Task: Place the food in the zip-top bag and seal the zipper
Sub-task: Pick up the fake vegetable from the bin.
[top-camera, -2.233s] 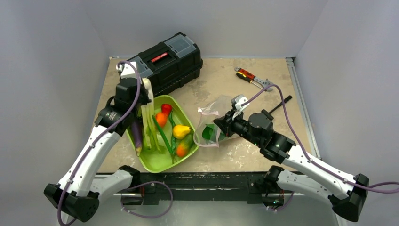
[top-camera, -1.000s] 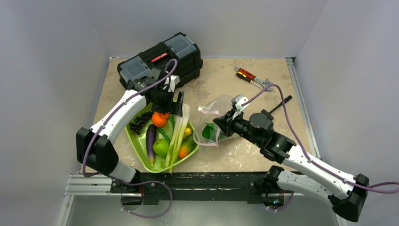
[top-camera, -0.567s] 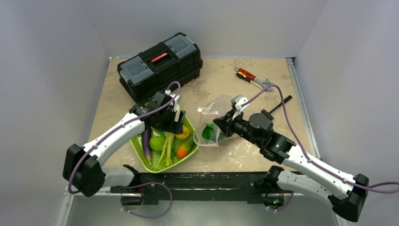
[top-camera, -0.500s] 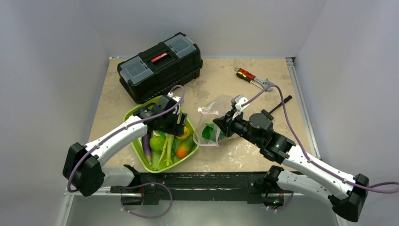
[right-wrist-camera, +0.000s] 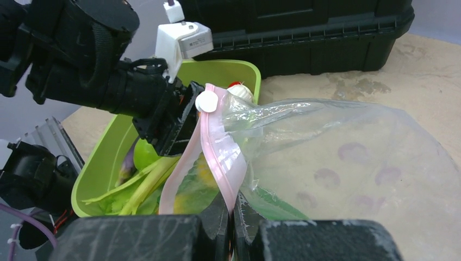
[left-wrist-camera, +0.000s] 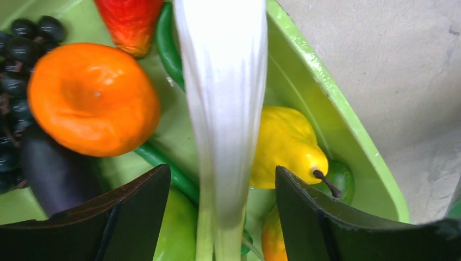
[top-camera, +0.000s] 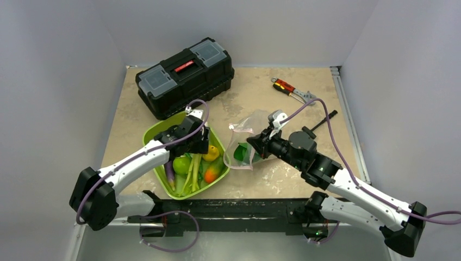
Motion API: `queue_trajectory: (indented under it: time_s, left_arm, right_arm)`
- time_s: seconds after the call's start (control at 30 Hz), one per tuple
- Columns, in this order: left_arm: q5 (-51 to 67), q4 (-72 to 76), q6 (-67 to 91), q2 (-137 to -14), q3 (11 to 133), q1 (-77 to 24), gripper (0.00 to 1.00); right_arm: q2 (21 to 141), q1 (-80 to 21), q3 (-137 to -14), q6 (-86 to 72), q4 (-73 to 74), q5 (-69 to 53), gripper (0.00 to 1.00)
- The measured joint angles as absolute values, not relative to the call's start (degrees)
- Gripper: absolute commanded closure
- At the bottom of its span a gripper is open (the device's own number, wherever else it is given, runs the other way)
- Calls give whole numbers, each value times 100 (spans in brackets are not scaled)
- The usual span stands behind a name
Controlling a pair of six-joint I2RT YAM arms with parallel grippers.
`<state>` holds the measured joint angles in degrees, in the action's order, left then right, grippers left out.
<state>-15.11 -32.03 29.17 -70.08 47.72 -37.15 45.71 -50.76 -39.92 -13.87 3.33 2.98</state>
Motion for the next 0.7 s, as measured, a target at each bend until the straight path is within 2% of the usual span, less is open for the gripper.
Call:
queue_trajectory:
  time_s: [0.07,0.13,0.23,0.3,0.37,0.47,0.7]
  left_arm:
    - [-1378,-2998,2971,-7102,4694,-3715,30]
    - [-1251,-2829,3048,-7216,4567,-3715,45]
    - [-1229,-2746,3111,-7352,4530,-3710,73]
    - [-1271,-2803,3105,-7443,4532,-3715,85]
    - [-1352,-2961,3087,-7454,4571,-3717,88]
    - [-1415,-3393,3033,-7363,4825,-3717,100]
    - [-950,-4713,2528,-6556,6366,-3715,100]
  right_arm:
    - [4571,-5076,-3992,-1387,333,287,100]
    - [4567,-5076,-3988,-1387,333,281,100]
    - [4556,-5076,-3983,-1387,333,281,100]
    - [4536,-5076,-3983,-1387,333,281,100]
    - [4521,-5076,-3983,-1387,333,281,100]
    - [4519,-5076,-3981,-1387,333,281,100]
    - [4530,-5076,-3981,-1365,331,360,100]
